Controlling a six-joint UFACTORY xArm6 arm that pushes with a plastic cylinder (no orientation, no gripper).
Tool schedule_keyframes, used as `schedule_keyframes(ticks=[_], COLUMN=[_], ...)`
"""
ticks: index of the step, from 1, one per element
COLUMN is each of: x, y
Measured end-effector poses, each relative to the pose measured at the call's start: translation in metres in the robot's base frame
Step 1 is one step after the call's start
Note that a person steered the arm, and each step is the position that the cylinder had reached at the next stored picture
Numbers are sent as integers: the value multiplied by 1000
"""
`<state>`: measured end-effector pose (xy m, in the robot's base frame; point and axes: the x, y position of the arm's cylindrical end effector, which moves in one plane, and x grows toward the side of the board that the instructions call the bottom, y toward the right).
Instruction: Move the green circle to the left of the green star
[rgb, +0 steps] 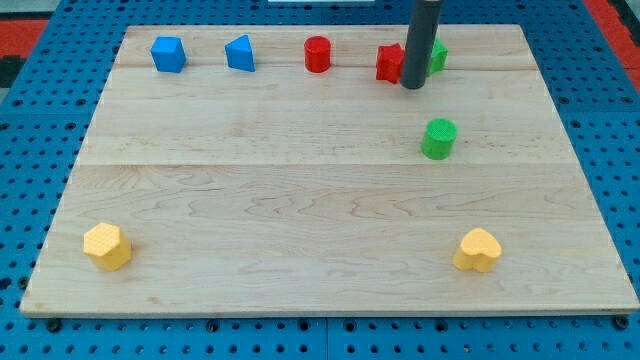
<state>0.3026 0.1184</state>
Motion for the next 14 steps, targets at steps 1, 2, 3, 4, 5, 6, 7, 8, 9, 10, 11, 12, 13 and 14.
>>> schedule_keyframes(ticks=[1,2,3,4,5,6,7,8,9,10,11,12,13,14], x=[-14,-14,-10,27,73,123,133,102,74,61,21,-2,-4,25], y=[-10,-28,-45,-23,-45,-40,27,58,83,94,96,100,101,147])
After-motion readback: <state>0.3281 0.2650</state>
